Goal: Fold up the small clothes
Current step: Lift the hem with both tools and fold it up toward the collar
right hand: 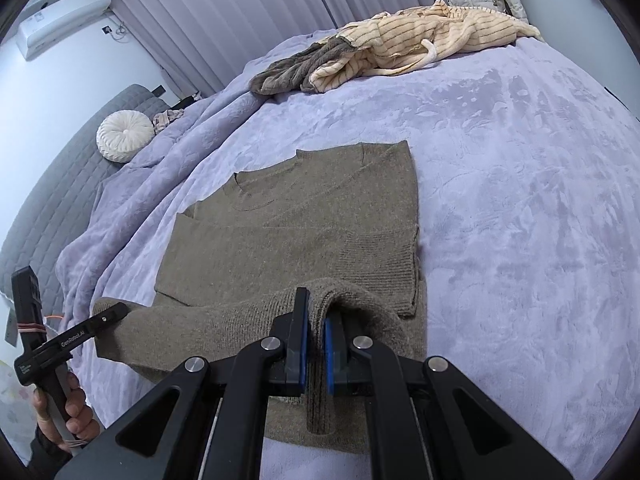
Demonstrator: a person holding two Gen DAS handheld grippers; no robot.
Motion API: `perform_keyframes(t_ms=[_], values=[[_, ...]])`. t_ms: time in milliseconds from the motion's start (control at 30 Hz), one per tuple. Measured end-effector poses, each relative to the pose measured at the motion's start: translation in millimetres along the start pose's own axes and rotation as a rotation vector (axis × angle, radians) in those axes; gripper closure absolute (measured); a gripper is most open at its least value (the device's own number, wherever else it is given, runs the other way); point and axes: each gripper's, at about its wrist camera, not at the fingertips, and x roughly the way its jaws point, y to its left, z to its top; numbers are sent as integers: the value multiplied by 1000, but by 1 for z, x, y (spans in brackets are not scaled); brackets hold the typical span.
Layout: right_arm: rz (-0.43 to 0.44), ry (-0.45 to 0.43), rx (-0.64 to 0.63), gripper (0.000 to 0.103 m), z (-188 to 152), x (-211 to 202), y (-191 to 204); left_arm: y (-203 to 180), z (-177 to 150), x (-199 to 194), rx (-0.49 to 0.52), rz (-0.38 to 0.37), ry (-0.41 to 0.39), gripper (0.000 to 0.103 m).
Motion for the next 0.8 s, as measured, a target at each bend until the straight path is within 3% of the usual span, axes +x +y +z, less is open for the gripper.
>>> perform_keyframes(t_ms=[800], values=[[-31,5,9,96,53,40,0,-9,48,43,16,46,15,91]])
